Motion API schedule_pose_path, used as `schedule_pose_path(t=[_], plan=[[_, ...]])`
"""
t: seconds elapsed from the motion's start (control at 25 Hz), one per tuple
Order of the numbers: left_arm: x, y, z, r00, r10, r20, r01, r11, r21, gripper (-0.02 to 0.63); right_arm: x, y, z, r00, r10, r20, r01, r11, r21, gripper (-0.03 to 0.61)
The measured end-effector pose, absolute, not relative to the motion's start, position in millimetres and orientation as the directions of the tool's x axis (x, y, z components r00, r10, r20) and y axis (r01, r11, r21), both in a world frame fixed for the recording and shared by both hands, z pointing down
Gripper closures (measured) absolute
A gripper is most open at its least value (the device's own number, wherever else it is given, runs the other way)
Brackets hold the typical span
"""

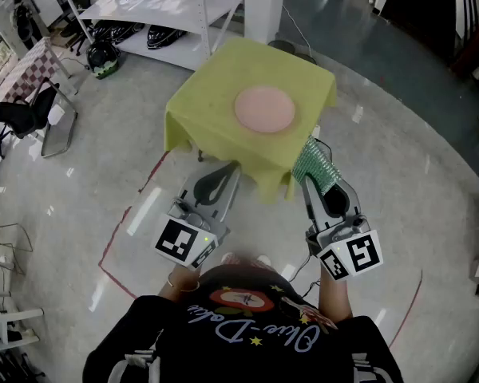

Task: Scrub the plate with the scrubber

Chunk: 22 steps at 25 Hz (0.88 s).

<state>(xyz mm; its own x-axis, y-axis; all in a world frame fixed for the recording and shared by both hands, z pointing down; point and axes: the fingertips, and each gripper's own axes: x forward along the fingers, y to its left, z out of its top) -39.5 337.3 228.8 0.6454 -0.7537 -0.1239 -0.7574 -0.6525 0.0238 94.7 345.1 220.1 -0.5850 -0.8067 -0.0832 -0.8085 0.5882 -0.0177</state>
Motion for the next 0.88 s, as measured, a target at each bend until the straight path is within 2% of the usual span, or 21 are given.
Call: schedule_pose_path(t=[0.88], plan=[[-27.2,333.3,244.0,0.613,-0.785,-0.084,-0.789,-0.615,-0.010,0.612,133.4,337.3,229.1,-0.553,-0.828,-0.097,-0.830,0.557,-0.025,0.509]])
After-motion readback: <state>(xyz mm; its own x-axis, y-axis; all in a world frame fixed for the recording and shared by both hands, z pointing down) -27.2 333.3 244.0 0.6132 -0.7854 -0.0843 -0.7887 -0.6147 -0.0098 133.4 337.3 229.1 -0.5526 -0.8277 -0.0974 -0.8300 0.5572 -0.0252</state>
